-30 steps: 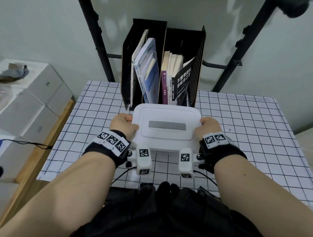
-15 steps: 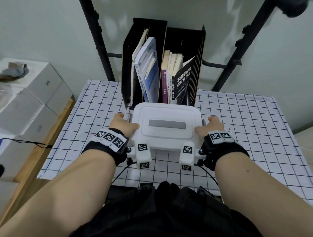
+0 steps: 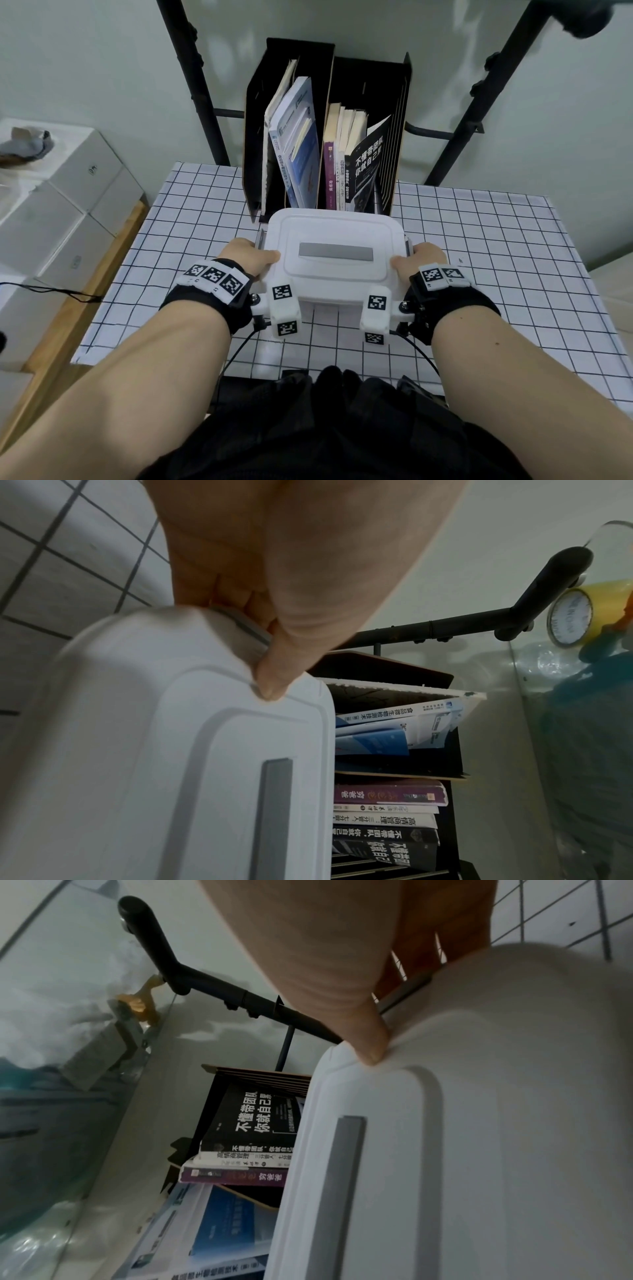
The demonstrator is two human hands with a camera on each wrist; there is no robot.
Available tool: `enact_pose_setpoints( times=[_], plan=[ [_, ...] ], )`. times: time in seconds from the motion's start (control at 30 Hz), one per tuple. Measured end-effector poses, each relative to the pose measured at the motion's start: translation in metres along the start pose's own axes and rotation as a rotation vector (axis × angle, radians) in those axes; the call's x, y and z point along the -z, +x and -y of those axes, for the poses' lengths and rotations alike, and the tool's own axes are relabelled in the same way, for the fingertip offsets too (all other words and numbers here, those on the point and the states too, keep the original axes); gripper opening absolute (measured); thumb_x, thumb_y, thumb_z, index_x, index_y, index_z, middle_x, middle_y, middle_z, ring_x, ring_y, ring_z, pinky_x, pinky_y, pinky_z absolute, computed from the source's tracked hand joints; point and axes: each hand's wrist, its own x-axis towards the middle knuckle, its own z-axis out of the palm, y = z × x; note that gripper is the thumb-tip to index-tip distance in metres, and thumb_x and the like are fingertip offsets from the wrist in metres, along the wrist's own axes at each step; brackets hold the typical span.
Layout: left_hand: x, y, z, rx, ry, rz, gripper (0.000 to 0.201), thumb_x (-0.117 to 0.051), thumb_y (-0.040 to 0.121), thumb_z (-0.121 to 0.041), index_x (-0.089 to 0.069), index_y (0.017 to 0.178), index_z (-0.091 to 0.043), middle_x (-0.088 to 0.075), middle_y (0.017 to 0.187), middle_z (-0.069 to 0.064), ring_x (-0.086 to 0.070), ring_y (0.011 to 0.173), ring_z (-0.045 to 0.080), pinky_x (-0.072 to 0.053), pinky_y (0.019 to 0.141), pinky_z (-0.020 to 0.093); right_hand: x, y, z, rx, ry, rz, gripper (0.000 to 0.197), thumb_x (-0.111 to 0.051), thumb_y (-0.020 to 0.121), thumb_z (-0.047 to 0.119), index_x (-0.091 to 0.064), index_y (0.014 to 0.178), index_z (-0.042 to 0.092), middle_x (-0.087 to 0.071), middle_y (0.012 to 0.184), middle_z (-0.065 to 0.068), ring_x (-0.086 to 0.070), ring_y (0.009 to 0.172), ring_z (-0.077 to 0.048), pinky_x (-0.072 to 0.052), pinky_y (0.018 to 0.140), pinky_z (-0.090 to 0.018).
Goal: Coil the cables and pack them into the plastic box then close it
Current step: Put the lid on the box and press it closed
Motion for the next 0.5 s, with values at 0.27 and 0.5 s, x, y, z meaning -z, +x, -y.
enact_pose_setpoints(
  times=[0.27, 0.5],
  plan=[
    [0.0000, 0.0036, 0.0015, -0.002, -0.024, 0.005, 0.037, -0.070, 0.081, -0.027, -0.062, 0.103, 0.001, -0.069, 0.095, 0.018, -0.065, 0.076, 0.030, -0.055, 0.063, 0.034, -0.0048, 0.0034, -0.0010, 0.060, 0.022, -0.072, 0.030, -0.060, 0.084, 0.009, -0.053, 0.112, 0.001, -0.061, 0.104, -0.015, -0.051, 0.080, -0.025, -0.038, 0.064, -0.027],
    [0.0006, 0.0042, 0.0018, -0.027, -0.003, -0.005, 0.038, -0.069, 0.080, -0.029, -0.062, 0.102, 0.002, -0.070, 0.096, 0.018, -0.066, 0.083, 0.033, -0.054, 0.077, 0.039, -0.0022, 0.0078, -0.0012, 0.085, -0.051, -0.055, 0.021, -0.060, 0.085, 0.010, -0.054, 0.104, 0.003, -0.055, 0.090, -0.010, -0.053, 0.078, -0.027, -0.038, 0.062, -0.027]
  ],
)
